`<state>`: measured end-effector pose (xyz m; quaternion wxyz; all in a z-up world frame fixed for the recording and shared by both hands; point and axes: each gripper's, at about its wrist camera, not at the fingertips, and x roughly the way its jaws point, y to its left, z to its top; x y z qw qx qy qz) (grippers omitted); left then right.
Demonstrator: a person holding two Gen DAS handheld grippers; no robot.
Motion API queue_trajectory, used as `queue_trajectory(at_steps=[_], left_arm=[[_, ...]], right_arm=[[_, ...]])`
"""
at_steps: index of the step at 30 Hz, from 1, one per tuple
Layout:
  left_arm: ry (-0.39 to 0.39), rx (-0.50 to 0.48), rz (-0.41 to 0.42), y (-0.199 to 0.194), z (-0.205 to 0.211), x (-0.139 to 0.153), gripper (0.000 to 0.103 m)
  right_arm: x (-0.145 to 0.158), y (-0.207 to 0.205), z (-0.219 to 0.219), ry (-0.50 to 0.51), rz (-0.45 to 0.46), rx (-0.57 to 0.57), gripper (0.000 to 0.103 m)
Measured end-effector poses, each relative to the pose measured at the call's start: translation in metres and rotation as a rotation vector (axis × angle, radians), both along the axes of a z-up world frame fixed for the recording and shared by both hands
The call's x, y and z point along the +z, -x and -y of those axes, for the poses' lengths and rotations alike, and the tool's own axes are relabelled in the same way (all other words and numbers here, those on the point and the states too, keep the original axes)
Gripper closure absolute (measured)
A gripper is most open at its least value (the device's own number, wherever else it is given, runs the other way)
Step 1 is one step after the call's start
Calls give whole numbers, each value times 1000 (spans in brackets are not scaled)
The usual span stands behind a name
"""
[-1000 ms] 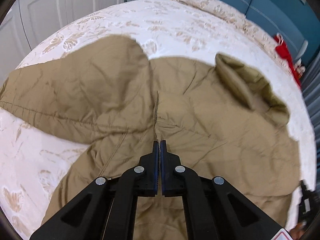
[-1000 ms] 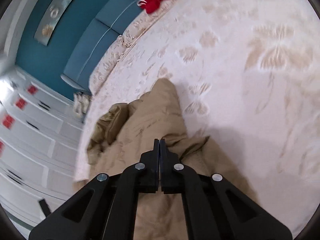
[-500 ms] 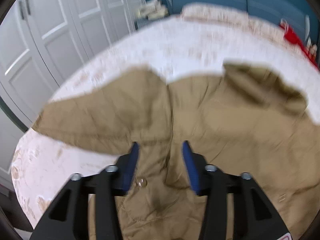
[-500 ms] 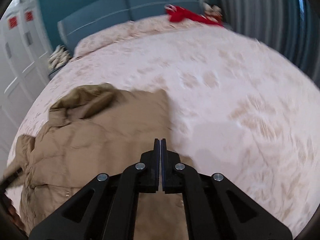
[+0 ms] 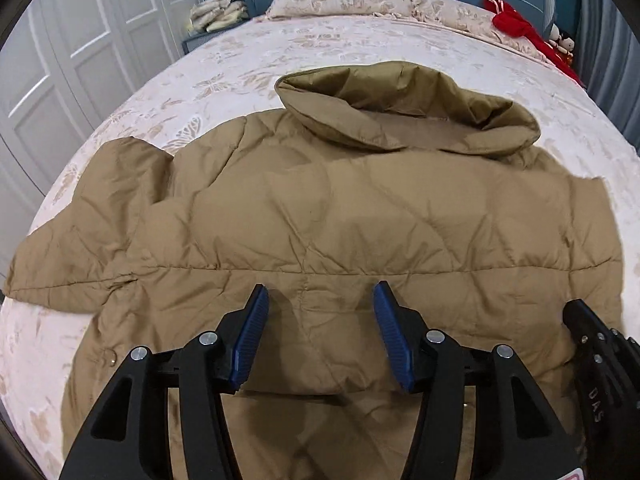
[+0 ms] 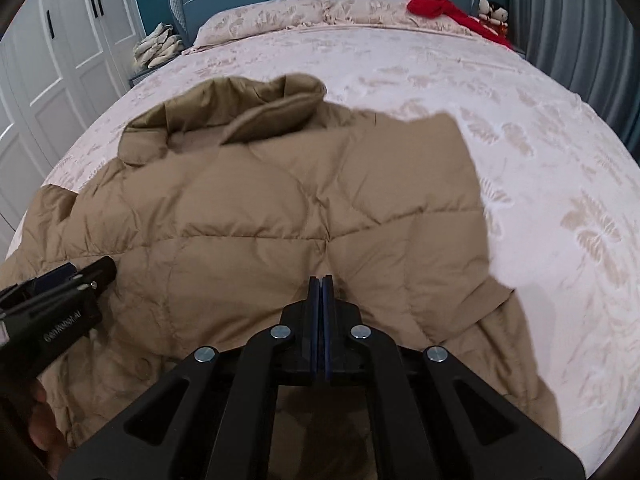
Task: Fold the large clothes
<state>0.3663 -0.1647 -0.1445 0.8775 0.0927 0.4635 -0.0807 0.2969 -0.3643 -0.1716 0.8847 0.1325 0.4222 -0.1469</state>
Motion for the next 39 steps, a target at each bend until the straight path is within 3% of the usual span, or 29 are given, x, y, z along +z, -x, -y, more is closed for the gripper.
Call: queue_trajectory(at_steps=[10, 17, 22, 25, 32, 36, 39], left_arm=[[-22, -2, 71, 10, 5, -22, 46], [-24, -2, 107, 13, 6, -24, 46], [-1, 12, 100, 13, -1, -20, 43], [-6, 14, 91, 16, -11, -11, 41], [17, 111, 92, 20, -79, 21, 42], [14, 195, 83, 14, -137, 32, 42], [98, 291, 28, 8, -191, 32, 39]], right_arm=[[-19, 1, -4, 9, 7, -2, 103], [-8, 3, -13, 72, 20, -10, 101], [10, 7, -36, -30, 66, 47, 101], [11, -2, -56, -19, 47, 92, 101], [-10, -18, -76, 28, -22, 98, 102], [5, -18, -83, -14, -12, 62, 101], [7, -23, -102, 51, -22, 75, 101]])
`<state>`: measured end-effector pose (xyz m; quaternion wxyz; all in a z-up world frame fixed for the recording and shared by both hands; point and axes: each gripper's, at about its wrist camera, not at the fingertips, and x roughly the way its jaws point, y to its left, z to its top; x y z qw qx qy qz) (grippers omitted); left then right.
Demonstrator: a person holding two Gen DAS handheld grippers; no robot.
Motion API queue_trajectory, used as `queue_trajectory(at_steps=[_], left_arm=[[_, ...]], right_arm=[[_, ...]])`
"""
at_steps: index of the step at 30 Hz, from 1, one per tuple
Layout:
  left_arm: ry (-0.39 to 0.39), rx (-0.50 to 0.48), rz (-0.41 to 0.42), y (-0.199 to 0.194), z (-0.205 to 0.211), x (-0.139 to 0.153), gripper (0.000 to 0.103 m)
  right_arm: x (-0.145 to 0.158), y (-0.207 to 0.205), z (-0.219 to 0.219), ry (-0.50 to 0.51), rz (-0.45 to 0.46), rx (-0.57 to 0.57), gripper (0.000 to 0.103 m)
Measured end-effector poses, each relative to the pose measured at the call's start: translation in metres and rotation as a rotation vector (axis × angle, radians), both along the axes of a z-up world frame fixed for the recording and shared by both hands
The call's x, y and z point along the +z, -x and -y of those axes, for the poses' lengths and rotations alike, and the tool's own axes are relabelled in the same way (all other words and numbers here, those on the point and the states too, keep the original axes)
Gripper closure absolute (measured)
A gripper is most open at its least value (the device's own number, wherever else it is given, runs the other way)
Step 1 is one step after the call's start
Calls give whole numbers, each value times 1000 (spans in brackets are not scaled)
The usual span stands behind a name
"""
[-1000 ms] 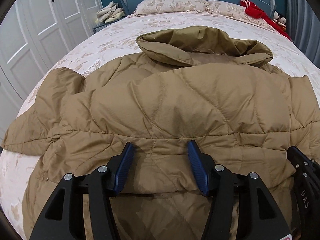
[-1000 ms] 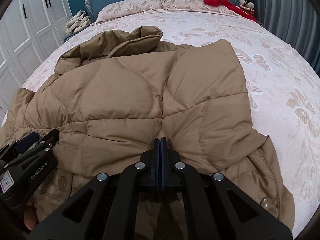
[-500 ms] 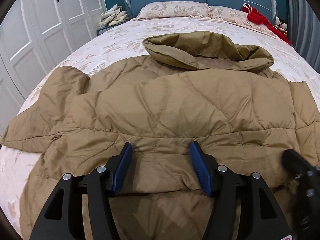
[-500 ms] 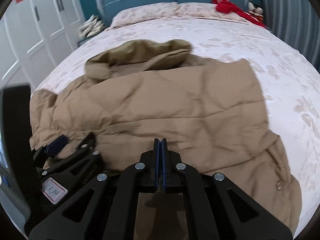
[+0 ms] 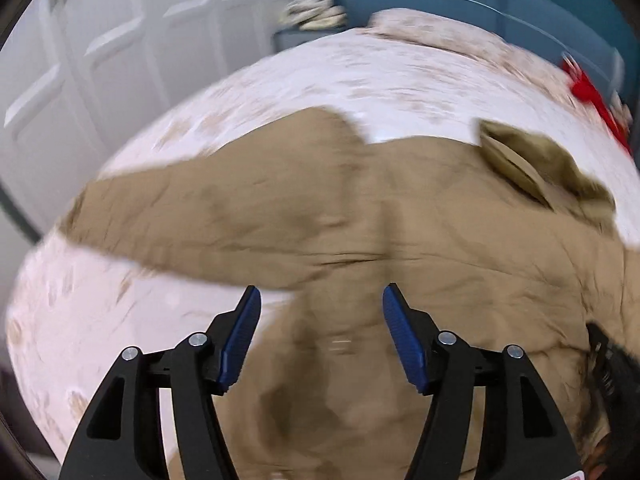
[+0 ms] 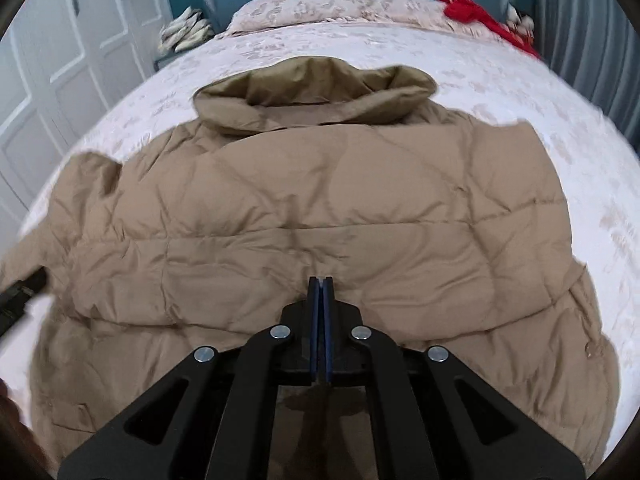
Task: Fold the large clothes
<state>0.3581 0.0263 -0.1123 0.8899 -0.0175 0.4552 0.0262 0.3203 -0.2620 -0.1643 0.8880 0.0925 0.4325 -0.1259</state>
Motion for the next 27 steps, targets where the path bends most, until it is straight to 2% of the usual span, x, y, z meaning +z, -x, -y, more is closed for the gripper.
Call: queue_trajectory(at_steps=[2, 7, 12, 16, 18, 19, 20, 21, 22, 24, 27], left_arm=[[79, 84, -34, -6, -47, -4, 38], [177, 282, -68, -22, -157, -16, 36], [297, 462, -53, -39, -249, -27, 36], [433, 509, -46, -55, -279, -43, 36], [428, 516, -11, -60, -281, -42, 36], [401, 501, -11, -66, -277, -41, 38], [378, 490, -16, -71, -274, -41, 43], [360, 480, -16, -75, -274, -40, 56], [363, 455, -19, -79, -271, -39, 79], [413, 429, -32, -81, -273, -37, 97], [418, 402, 6, -81, -261, -19, 100]], right_arm=[[-6, -3, -4, 32, -11, 8, 102], [-21, -3, -3, 58, -10, 21, 102], [-24, -2, -12, 127, 1, 25, 102], [-24, -1, -9, 115, 14, 24, 102], [-25, -1, -9, 117, 16, 24, 102], [-25, -1, -9, 116, 18, 23, 102], [-24, -1, -9, 114, 18, 24, 102], [-24, -1, -8, 109, 19, 24, 102], [-24, 0, -9, 107, 20, 23, 102], [-24, 0, -9, 106, 20, 23, 102], [-24, 0, -9, 104, 22, 23, 102]])
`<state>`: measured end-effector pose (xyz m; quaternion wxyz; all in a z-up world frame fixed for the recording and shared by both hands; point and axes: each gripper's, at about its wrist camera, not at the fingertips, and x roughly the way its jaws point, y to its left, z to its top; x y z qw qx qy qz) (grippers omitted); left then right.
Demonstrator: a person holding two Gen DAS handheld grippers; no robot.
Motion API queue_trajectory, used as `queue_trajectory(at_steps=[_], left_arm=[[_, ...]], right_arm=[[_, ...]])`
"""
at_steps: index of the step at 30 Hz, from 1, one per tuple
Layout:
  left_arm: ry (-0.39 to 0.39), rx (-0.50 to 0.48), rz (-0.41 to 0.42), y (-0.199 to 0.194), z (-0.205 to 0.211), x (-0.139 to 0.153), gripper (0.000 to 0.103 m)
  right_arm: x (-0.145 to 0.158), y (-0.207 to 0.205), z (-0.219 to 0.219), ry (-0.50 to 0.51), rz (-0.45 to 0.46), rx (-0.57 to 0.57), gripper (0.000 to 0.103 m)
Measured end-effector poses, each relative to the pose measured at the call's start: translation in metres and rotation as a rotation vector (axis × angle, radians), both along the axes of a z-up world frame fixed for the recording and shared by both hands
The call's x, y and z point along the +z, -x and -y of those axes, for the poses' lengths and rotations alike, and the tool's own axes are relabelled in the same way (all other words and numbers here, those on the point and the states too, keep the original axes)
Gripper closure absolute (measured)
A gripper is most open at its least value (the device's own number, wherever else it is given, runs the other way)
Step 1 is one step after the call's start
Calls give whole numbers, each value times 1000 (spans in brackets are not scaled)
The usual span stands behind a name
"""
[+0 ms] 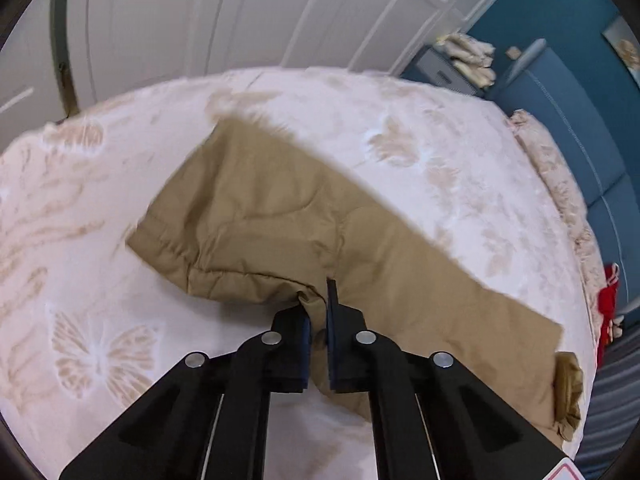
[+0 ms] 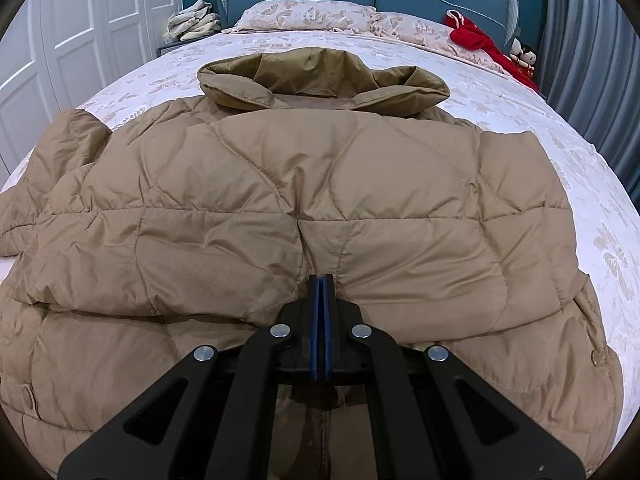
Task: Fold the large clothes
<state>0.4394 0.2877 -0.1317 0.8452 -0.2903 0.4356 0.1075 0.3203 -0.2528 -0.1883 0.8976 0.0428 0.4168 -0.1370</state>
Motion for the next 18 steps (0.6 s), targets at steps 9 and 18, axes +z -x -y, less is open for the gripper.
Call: queue_trajectory(at_steps=[9, 18], left_arm=[[-72, -364, 285, 21, 148, 133, 101], [14, -835, 302, 83, 381, 154, 101]], right_arm=[[2, 2, 3, -29, 18, 0, 102], [46, 87, 39, -176, 100, -97, 101]])
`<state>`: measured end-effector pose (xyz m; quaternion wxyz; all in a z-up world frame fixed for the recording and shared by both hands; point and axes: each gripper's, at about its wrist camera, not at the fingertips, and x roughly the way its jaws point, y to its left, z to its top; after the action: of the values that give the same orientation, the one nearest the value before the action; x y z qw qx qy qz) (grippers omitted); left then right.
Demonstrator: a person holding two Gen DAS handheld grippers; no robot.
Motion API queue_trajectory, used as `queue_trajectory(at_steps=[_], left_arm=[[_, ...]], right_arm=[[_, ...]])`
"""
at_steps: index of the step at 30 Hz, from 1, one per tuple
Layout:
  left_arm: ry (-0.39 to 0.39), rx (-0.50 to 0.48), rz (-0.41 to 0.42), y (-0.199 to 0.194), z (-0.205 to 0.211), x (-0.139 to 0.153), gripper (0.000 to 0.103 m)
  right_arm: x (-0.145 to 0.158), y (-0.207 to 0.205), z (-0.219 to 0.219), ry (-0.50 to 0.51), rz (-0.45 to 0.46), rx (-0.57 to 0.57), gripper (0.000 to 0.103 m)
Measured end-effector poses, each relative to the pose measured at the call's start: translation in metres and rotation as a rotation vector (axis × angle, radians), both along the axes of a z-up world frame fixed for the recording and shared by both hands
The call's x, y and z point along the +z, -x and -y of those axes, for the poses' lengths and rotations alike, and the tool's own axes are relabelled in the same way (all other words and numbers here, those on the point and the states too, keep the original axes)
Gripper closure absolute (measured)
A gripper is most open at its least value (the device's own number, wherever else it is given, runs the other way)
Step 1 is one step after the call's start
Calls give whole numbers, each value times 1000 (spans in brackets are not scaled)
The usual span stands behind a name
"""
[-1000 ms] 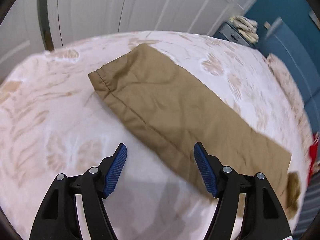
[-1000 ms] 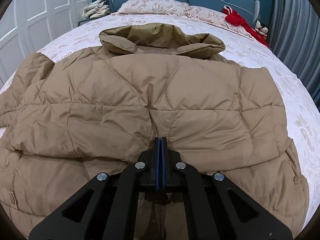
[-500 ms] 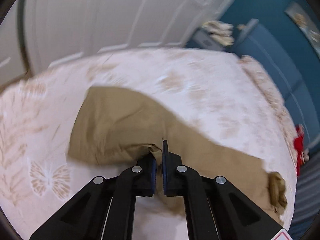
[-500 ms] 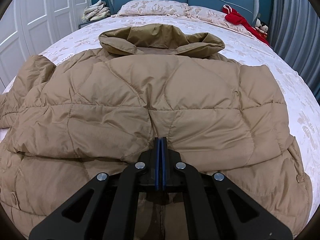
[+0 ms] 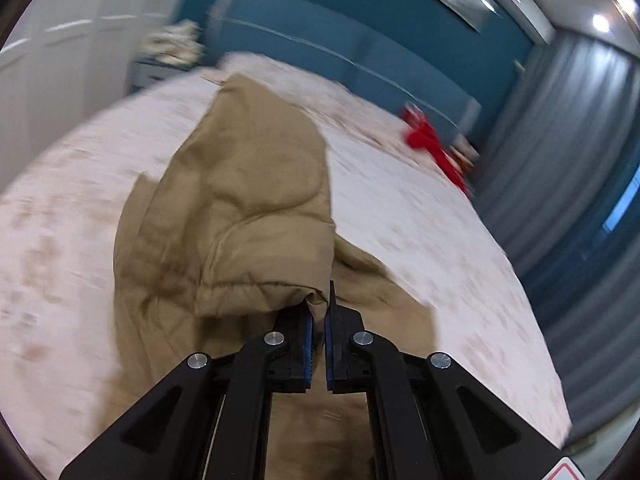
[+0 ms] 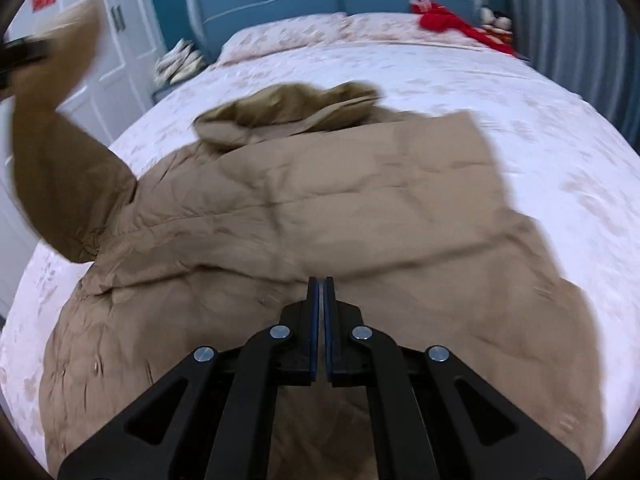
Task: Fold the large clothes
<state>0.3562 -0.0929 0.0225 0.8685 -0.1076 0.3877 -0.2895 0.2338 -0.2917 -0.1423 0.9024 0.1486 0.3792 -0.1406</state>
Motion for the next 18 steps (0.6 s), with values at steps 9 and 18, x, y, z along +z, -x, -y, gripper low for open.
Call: queue_trajectory(at_steps=[9, 18], left_arm=[[-164, -80, -229, 32, 138, -108, 83], [118, 72, -263, 45, 20, -87, 29]], right_arm=[[-2, 89, 65, -69, -44, -119, 100], [10, 94, 66, -105, 33, -109, 58]])
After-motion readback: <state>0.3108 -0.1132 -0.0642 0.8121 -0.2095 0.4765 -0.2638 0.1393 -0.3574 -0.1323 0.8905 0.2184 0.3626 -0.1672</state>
